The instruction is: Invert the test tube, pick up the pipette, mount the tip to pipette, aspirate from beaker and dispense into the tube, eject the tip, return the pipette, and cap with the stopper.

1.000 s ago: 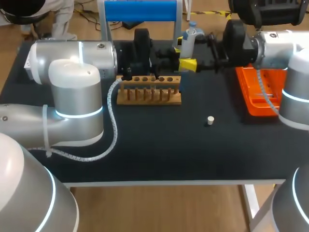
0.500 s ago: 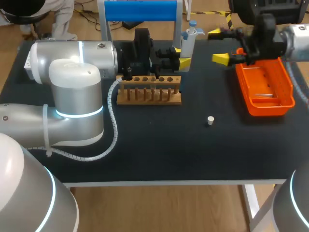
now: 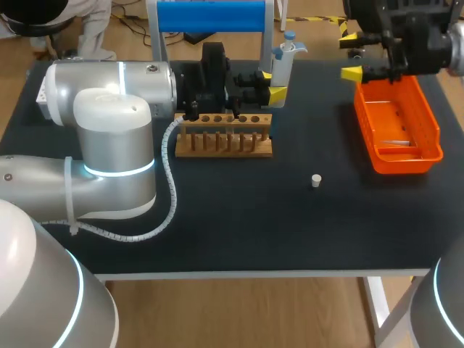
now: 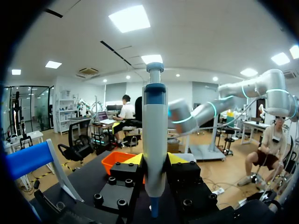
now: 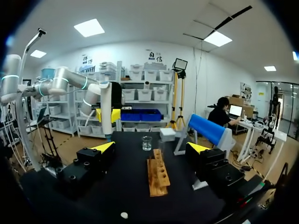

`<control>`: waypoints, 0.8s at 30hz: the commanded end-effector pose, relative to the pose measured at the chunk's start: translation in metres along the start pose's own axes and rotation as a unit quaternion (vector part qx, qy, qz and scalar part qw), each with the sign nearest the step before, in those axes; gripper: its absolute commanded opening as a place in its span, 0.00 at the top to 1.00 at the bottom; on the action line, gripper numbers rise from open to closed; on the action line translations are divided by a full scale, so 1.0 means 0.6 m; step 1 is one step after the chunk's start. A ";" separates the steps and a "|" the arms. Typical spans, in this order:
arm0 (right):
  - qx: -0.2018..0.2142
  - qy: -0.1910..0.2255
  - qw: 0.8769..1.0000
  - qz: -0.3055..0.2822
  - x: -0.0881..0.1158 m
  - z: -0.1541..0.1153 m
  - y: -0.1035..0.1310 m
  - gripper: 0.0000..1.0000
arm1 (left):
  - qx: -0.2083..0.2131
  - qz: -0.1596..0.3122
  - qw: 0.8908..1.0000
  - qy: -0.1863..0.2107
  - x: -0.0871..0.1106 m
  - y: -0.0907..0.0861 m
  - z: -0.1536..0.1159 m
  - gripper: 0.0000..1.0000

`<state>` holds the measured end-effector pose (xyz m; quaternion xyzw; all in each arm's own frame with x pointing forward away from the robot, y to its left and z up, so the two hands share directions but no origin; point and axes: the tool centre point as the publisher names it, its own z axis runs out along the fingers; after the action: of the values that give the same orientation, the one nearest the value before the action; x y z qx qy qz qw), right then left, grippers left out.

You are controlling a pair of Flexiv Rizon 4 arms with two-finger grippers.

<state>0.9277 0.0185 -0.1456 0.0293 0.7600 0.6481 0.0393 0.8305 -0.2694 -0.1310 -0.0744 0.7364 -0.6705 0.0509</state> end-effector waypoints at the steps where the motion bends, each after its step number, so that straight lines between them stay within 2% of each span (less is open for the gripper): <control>1: 0.011 0.005 1.000 0.001 -0.046 0.034 -0.007 0.00 | -0.001 0.000 1.000 0.000 -0.001 -0.001 0.001 1.00; 12: 0.037 -0.045 0.998 0.017 -0.139 0.099 -0.021 0.00 | -0.001 0.000 1.000 0.000 -0.001 -0.001 0.001 1.00; 24: 0.060 -0.081 0.995 0.009 -0.194 0.155 -0.034 0.00 | -0.001 0.000 1.000 0.000 -0.001 -0.001 0.001 1.00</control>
<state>1.0431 0.0865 -0.1741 0.0894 0.7893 0.6003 0.0937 0.8305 -0.2695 -0.1310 -0.0744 0.7365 -0.6704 0.0509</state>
